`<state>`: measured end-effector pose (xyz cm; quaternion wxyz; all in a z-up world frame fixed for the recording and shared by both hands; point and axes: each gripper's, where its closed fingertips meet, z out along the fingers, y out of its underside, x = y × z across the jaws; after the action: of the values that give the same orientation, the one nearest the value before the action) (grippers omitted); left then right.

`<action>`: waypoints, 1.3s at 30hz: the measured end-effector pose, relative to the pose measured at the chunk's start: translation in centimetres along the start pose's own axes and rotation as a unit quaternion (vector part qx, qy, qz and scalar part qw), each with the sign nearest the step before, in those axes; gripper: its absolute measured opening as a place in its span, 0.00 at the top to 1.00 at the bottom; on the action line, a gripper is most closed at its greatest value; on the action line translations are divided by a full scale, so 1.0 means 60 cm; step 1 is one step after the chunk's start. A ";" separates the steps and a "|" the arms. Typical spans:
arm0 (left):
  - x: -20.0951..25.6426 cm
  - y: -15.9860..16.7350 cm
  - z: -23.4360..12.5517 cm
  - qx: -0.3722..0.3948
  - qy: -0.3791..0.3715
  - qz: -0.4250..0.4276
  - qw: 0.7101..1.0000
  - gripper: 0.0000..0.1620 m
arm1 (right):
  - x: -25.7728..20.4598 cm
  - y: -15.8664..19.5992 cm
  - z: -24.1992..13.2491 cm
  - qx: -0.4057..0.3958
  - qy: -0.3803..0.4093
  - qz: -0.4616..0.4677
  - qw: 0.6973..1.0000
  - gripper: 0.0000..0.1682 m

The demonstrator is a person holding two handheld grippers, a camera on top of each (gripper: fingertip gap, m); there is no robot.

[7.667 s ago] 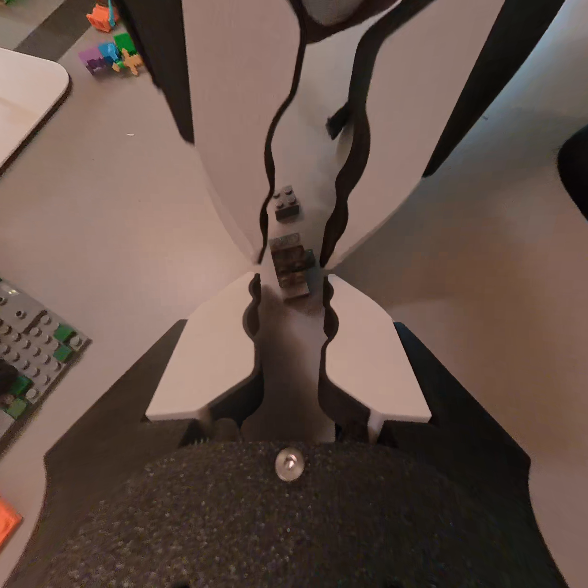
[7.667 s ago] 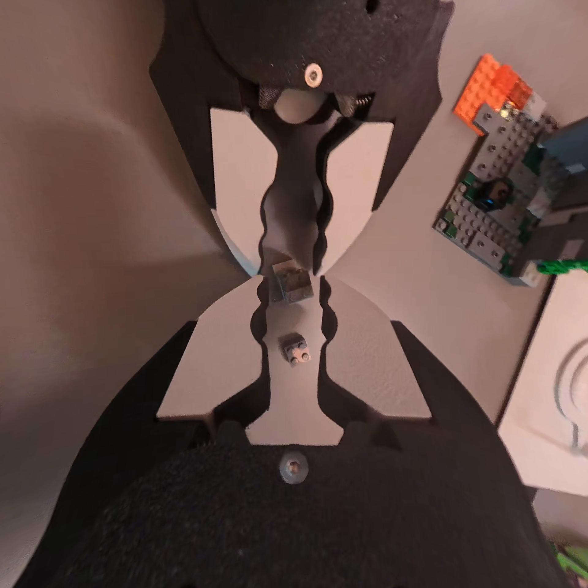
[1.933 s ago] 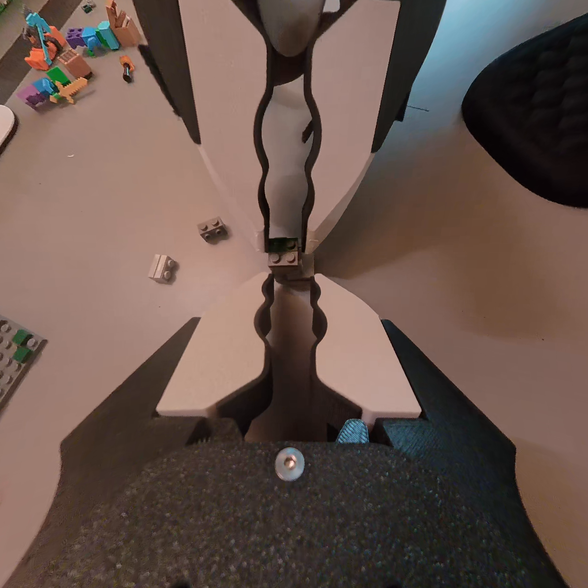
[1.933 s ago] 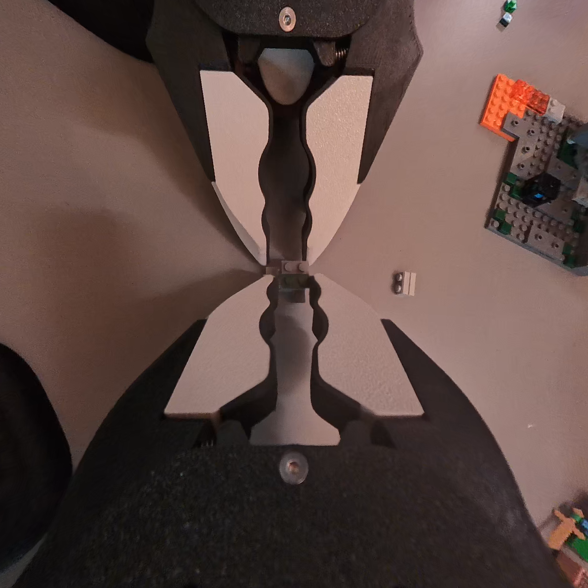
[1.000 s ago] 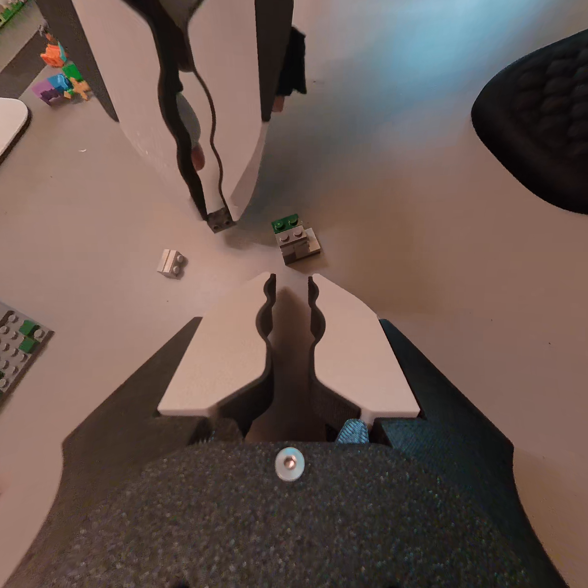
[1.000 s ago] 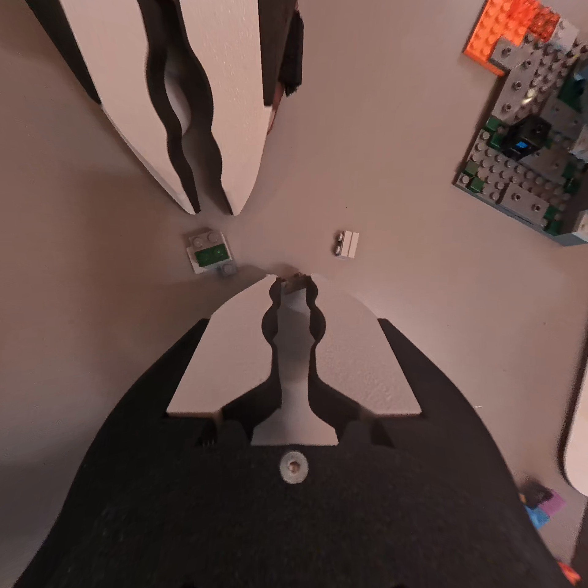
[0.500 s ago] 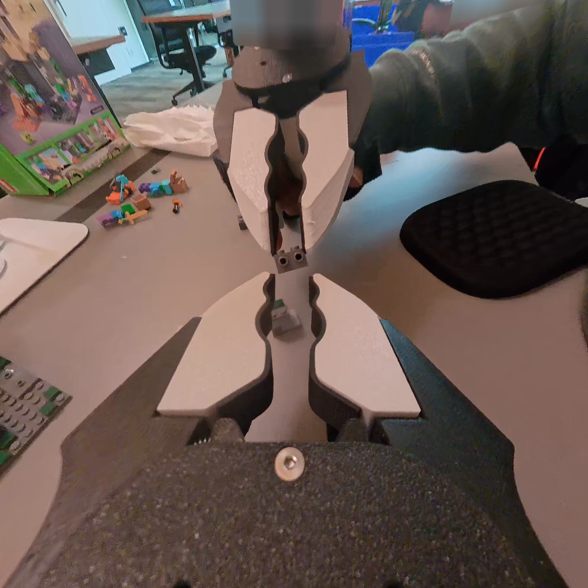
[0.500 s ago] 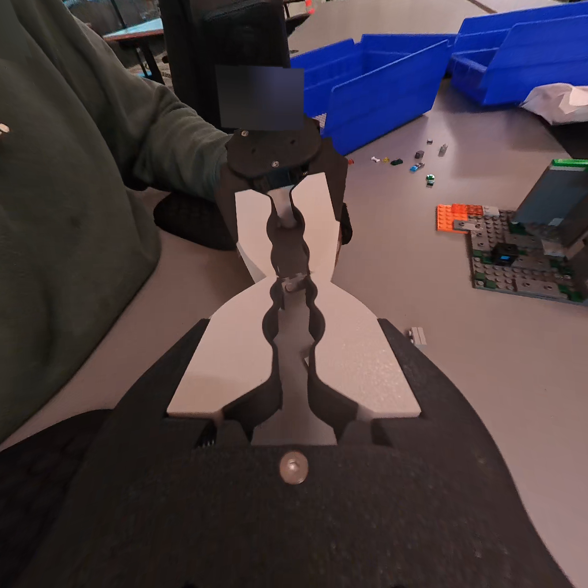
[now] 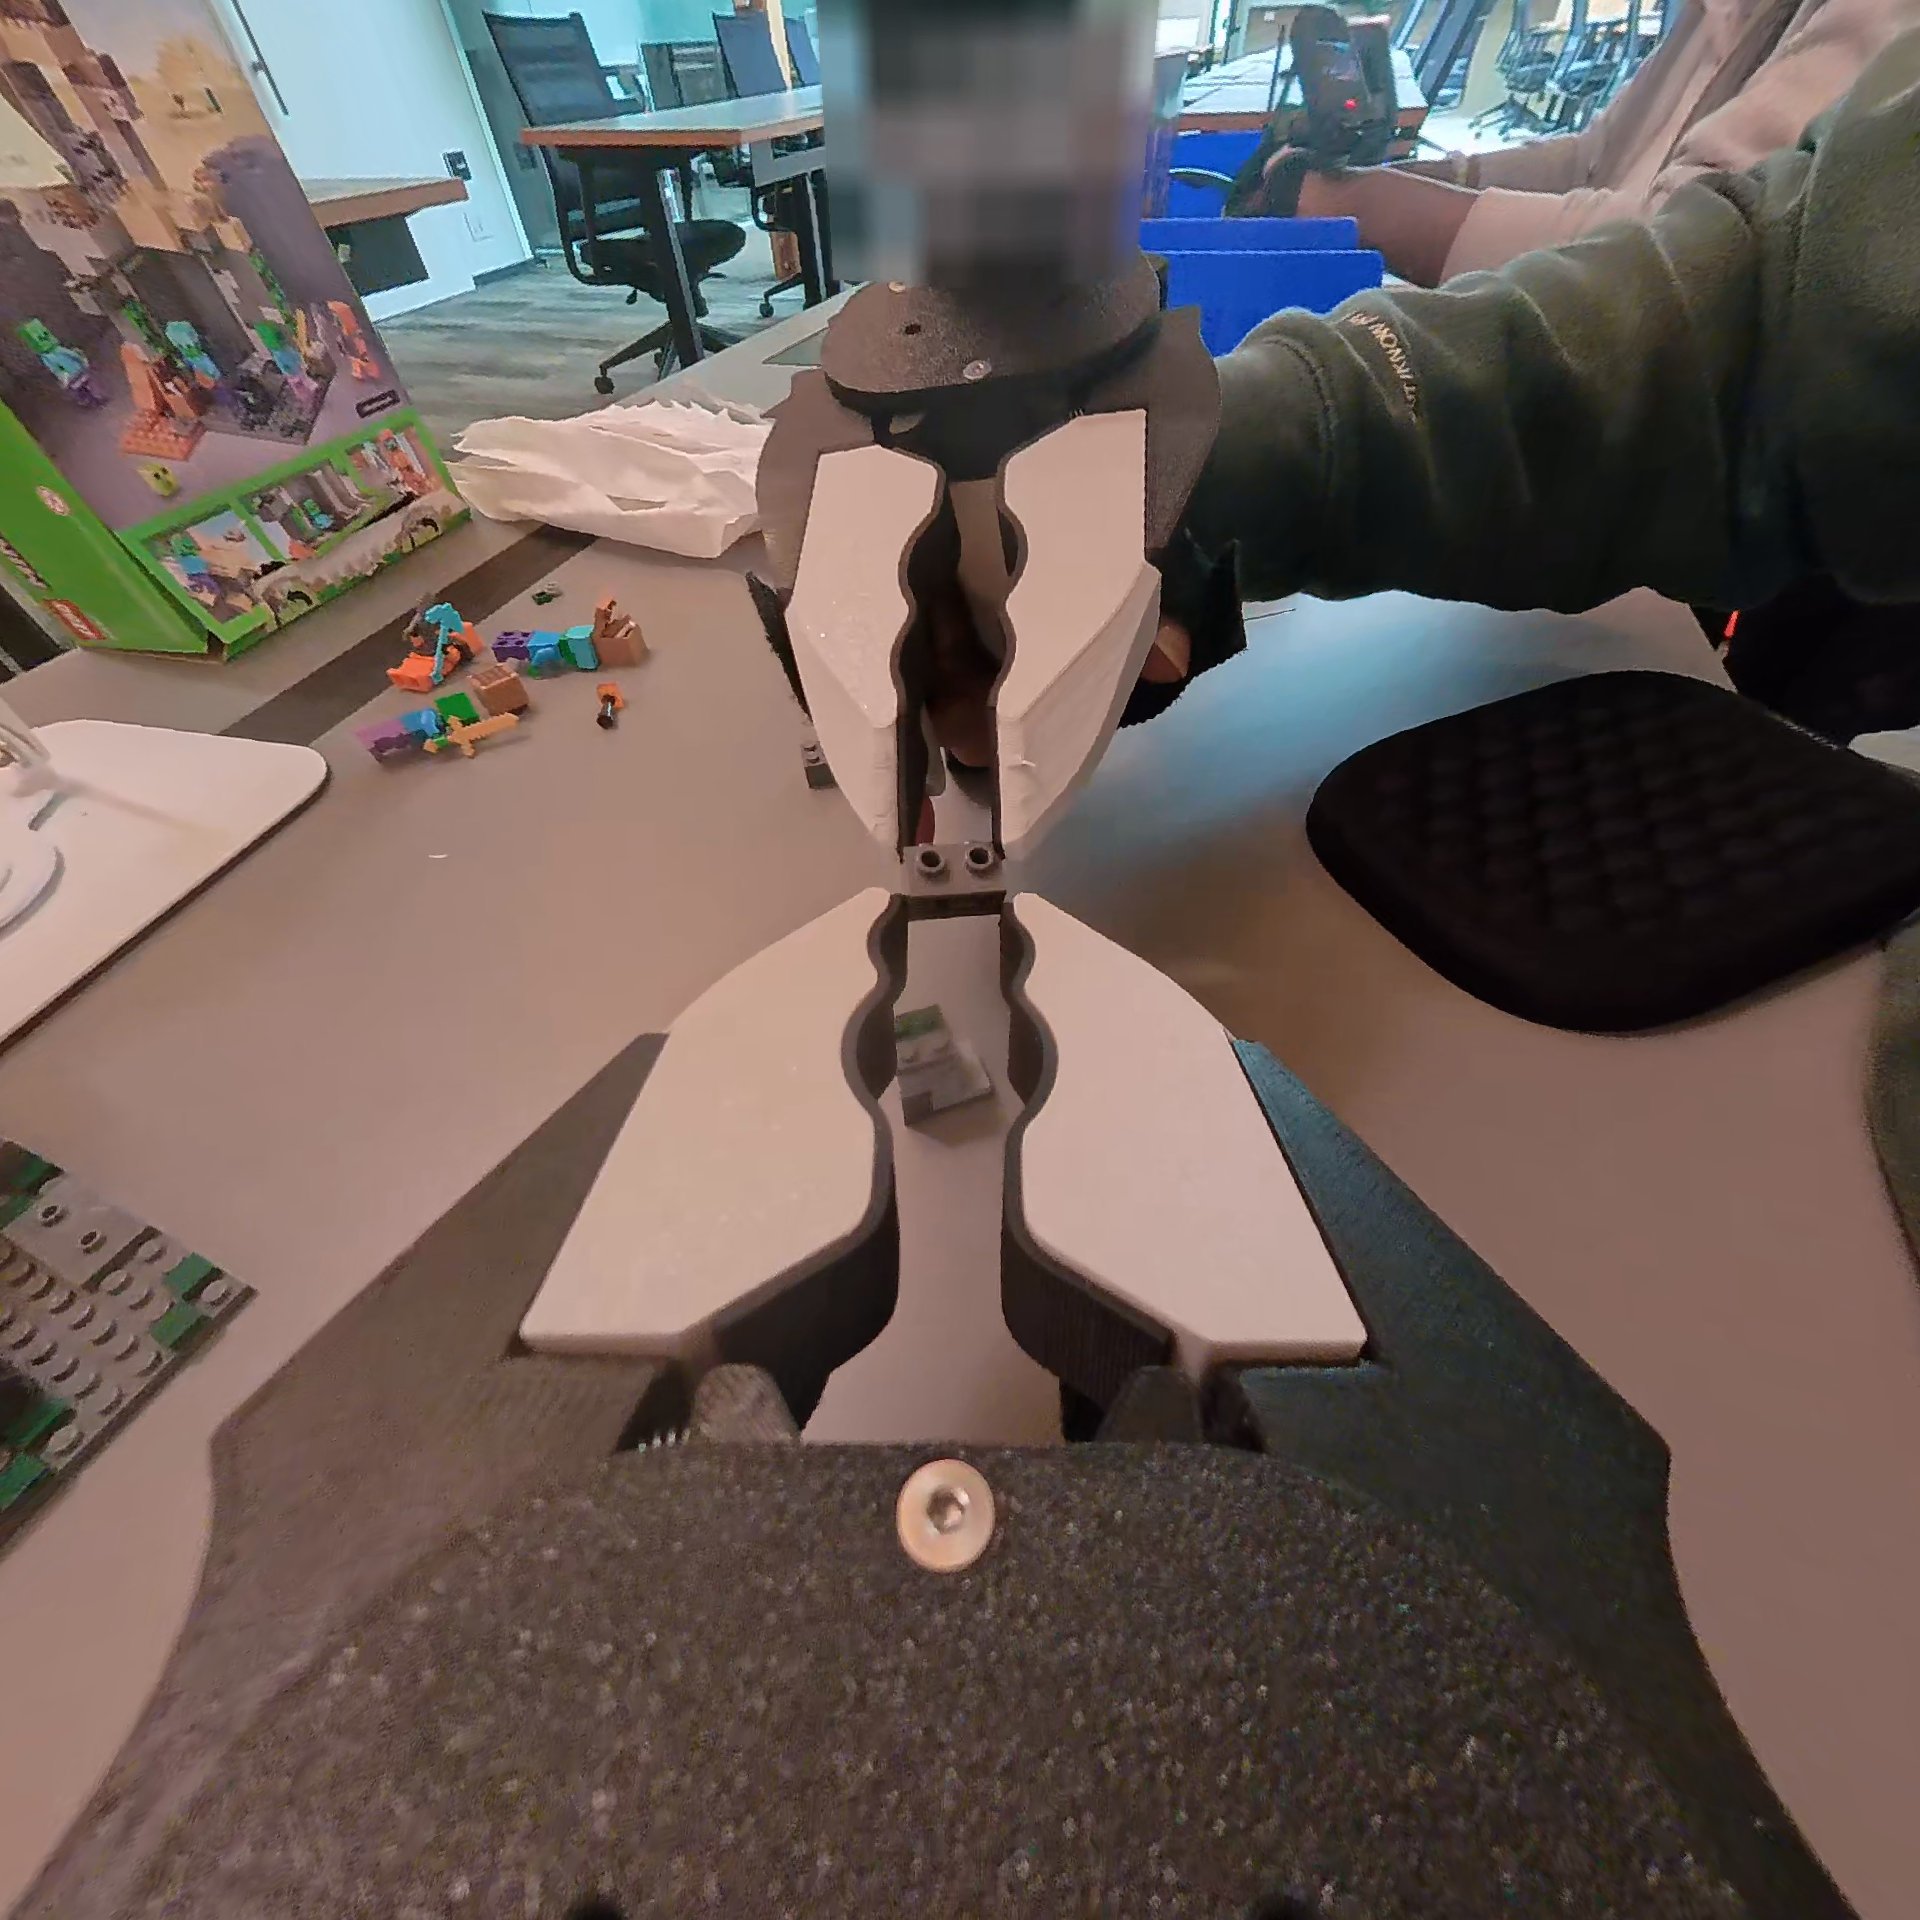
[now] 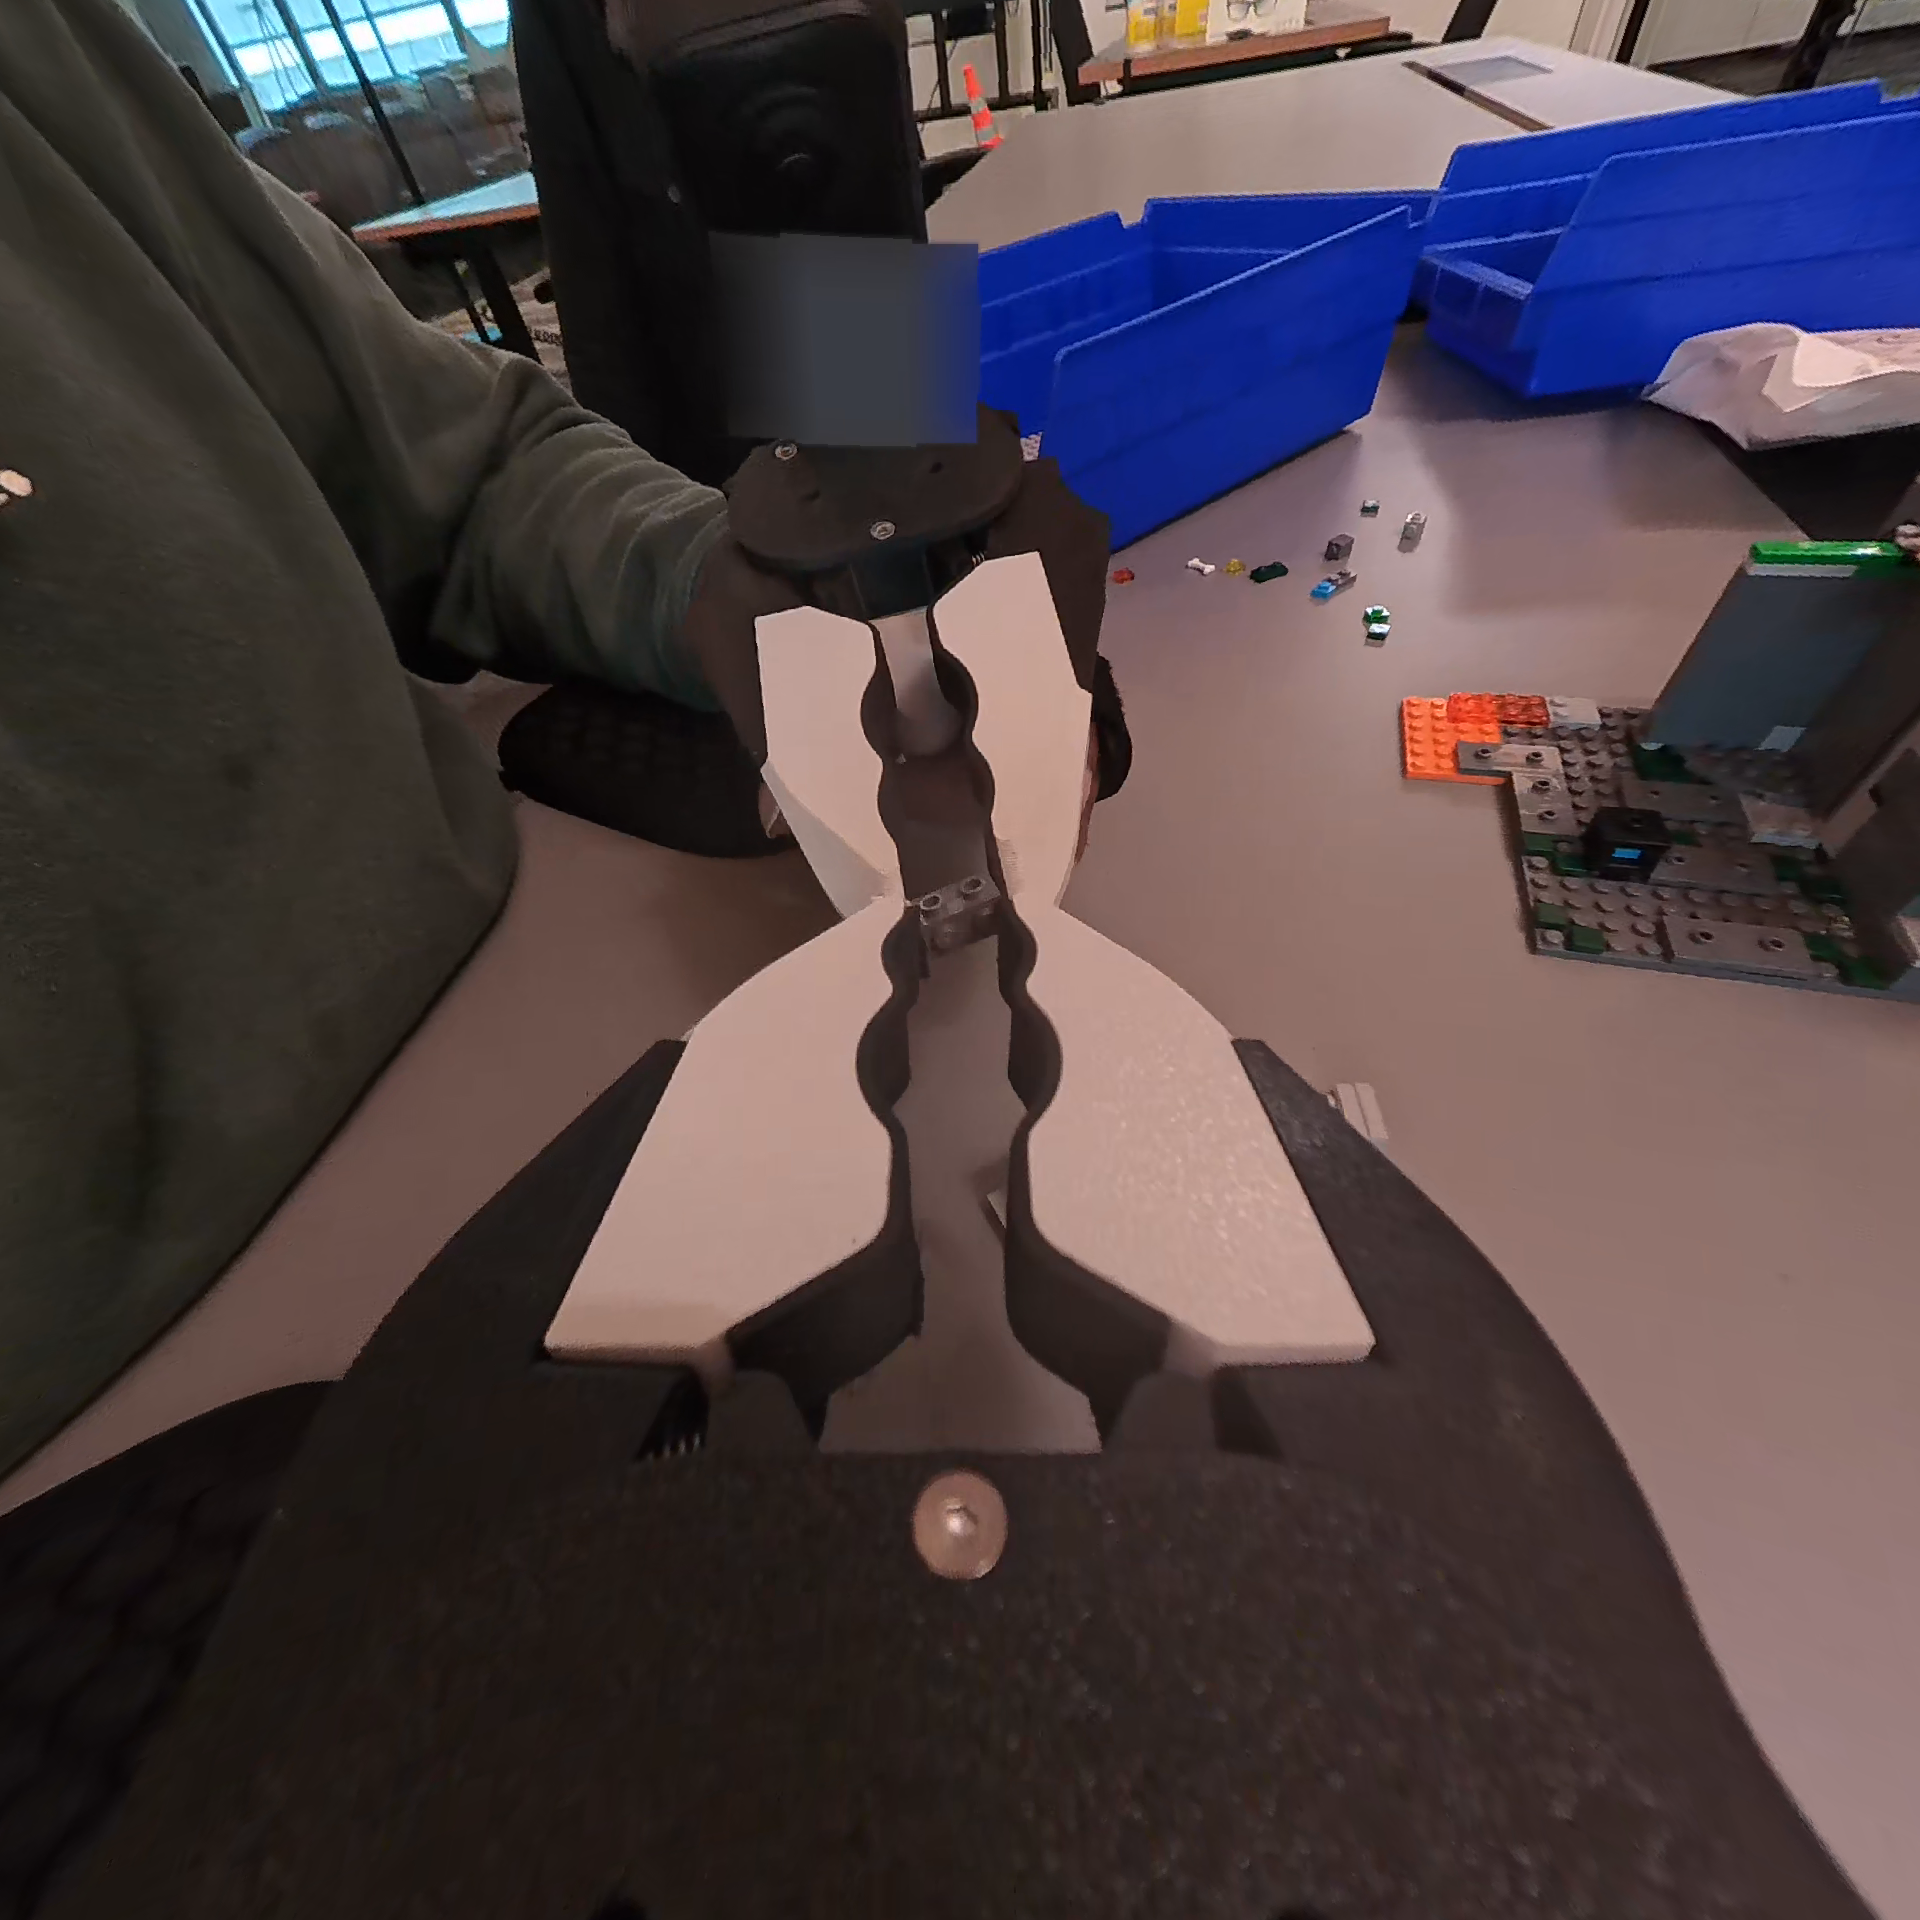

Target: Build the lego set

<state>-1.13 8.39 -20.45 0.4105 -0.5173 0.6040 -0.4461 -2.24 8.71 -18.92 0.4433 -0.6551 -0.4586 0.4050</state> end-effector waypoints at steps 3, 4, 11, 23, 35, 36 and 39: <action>-0.001 0.004 0.000 -0.006 -0.001 0.001 1.000 0.90 | 0.001 0.003 0.002 -0.011 0.001 -0.008 1.000 0.92; -0.001 0.004 0.000 -0.006 -0.001 -0.001 1.000 0.90 | 0.002 0.003 0.002 -0.015 0.002 -0.011 1.000 0.92; -0.001 0.011 0.001 -0.018 0.001 -0.001 1.000 0.89 | 0.003 0.010 0.007 -0.043 0.007 -0.025 0.999 0.92; 0.006 0.015 0.000 -0.028 0.007 0.021 0.999 0.90 | -0.004 0.015 0.007 -0.084 0.004 -0.036 0.996 0.91; 0.006 0.012 -0.003 -0.025 0.006 0.031 0.999 0.90 | -0.005 0.013 0.004 -0.128 0.001 -0.055 0.990 0.87; 0.006 0.012 -0.003 -0.025 0.006 0.031 0.999 0.90 | -0.006 0.013 0.006 -0.131 -0.001 -0.057 0.990 0.87; 0.007 0.010 -0.004 -0.023 0.007 0.032 0.999 0.90 | -0.005 0.015 0.011 -0.143 -0.002 -0.066 0.987 0.88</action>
<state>-1.56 8.07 -21.01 0.4082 -0.5039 0.6334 -0.4223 -2.69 8.37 -19.92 0.3697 -0.6795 -0.5548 0.3062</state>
